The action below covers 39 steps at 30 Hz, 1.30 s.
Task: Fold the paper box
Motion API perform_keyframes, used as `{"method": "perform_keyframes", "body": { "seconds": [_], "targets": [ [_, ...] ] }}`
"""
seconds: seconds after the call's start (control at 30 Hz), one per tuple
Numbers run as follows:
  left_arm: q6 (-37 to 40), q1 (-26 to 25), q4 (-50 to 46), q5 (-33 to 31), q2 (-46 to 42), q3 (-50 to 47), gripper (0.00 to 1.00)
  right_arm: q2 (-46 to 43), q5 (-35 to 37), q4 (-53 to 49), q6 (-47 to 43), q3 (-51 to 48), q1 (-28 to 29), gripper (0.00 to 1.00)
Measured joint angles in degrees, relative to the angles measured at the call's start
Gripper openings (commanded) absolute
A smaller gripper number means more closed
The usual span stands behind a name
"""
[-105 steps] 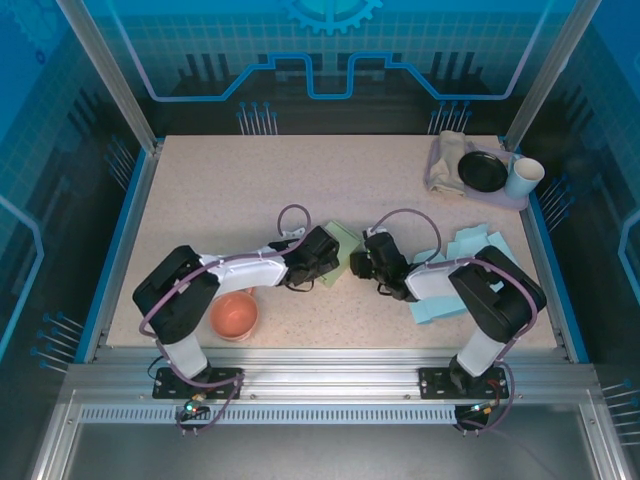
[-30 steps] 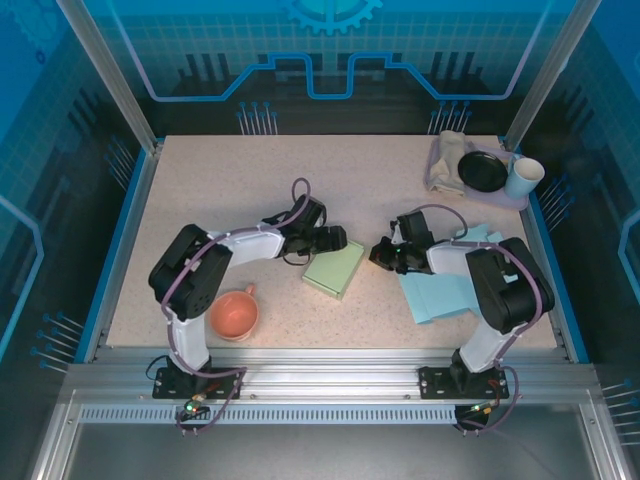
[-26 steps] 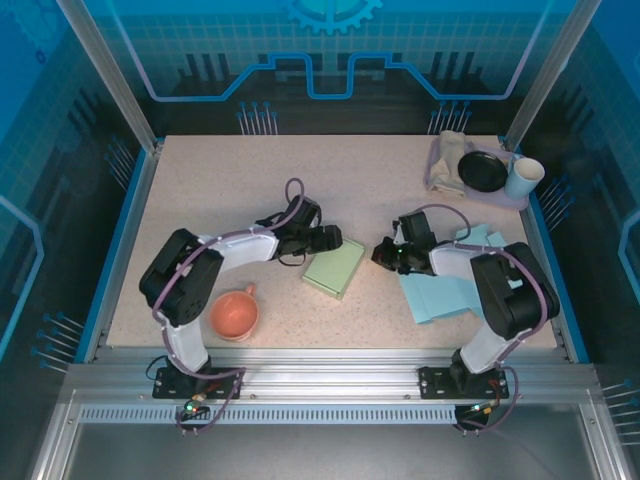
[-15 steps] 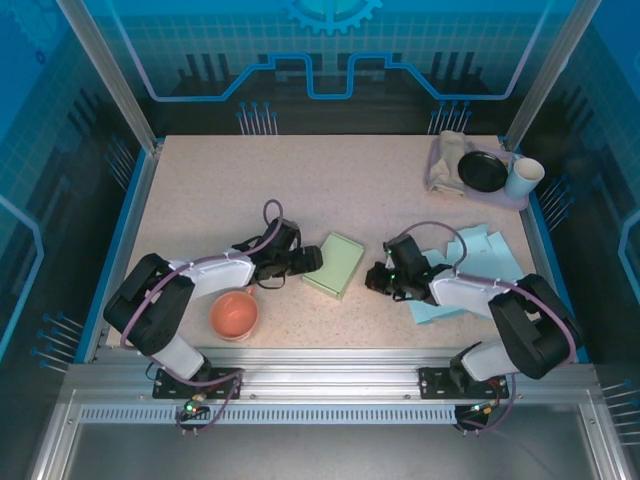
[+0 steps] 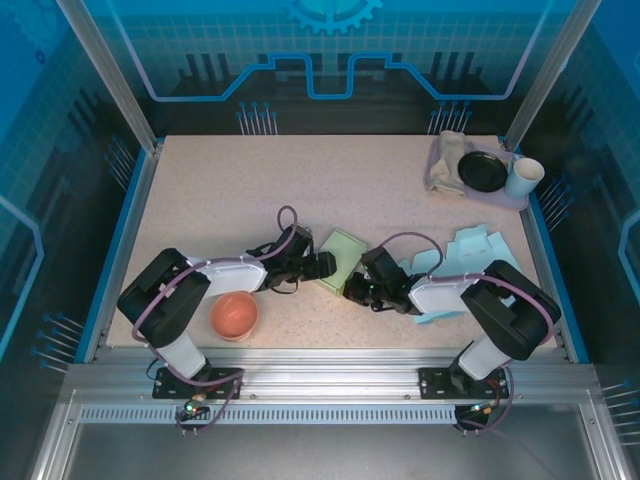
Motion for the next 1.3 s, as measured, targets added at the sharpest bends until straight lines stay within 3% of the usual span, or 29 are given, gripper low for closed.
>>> {"method": "perform_keyframes", "body": {
  "seconds": [0.83,1.1,1.3],
  "targets": [
    [-12.6,-5.9,5.8,-13.5,2.4,-0.5,0.81,0.4,-0.8,12.5,12.3,-5.6,-0.7,0.00],
    [-11.4,-3.7,0.8,-9.9,2.0,2.2,0.82,-2.3,3.7,8.6,10.2,-5.5,0.4,0.01],
    [-8.7,-0.1,-4.1,-6.7,2.0,6.5,0.83,-8.3,10.1,-3.3,2.8,-4.7,0.5,0.14]
  ]
}}
